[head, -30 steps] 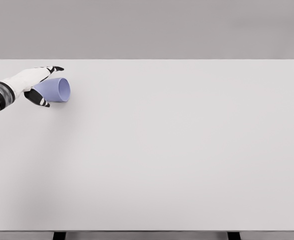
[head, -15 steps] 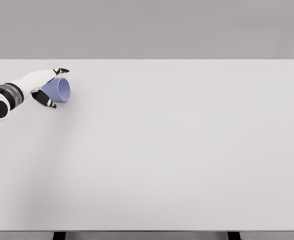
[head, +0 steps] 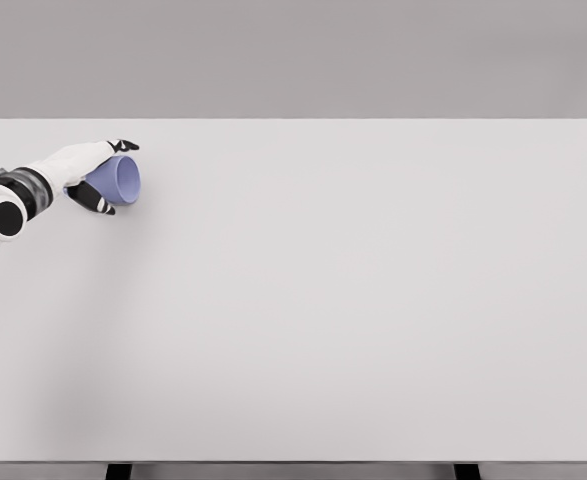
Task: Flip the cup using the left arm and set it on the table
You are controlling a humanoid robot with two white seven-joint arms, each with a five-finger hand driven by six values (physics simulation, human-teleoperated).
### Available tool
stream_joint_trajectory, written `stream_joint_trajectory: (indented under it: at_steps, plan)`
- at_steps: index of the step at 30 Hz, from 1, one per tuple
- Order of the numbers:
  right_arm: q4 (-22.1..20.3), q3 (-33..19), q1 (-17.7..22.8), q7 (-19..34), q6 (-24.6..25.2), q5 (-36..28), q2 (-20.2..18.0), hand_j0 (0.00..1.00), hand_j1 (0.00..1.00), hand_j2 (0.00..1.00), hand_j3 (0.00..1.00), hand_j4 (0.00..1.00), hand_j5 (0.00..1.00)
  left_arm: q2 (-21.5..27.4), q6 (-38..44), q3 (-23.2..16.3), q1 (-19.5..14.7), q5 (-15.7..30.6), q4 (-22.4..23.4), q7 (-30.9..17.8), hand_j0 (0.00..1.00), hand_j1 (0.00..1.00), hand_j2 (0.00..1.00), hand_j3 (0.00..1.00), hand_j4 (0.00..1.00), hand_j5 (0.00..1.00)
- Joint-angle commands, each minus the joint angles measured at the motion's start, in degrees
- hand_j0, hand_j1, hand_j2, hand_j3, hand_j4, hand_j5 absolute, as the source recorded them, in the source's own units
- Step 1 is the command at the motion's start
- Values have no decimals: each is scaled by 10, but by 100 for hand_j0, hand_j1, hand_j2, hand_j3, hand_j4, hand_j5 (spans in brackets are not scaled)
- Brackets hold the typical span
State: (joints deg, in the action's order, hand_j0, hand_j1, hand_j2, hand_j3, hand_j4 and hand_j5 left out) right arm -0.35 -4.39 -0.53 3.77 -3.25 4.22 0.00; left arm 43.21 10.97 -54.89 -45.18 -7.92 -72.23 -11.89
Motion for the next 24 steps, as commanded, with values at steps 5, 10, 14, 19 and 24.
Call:
stream_joint_trajectory:
  at_steps: [5,10,14,19,24]
  plan:
    - [0,0,0,0,0,0,0,100,100,100,100,100,100,-8,0,0,0,-11,6,0,89,89,89,89,89,89]
    - [0,0,1,0,0,0,0,100,100,100,100,100,100,-10,-1,-8,0,-11,6,1,79,79,79,79,79,79]
    - [0,0,0,0,0,0,0,100,100,100,100,100,100,-10,-4,-8,0,-10,6,1,60,60,60,60,60,60]
    - [0,0,1,0,0,0,0,100,100,100,100,100,100,-9,-7,-7,-1,-6,3,0,54,54,54,54,54,54]
    - [0,0,0,0,0,0,0,100,100,100,100,100,100,-3,-25,-4,-12,39,-2,-2,54,54,54,54,54,54]
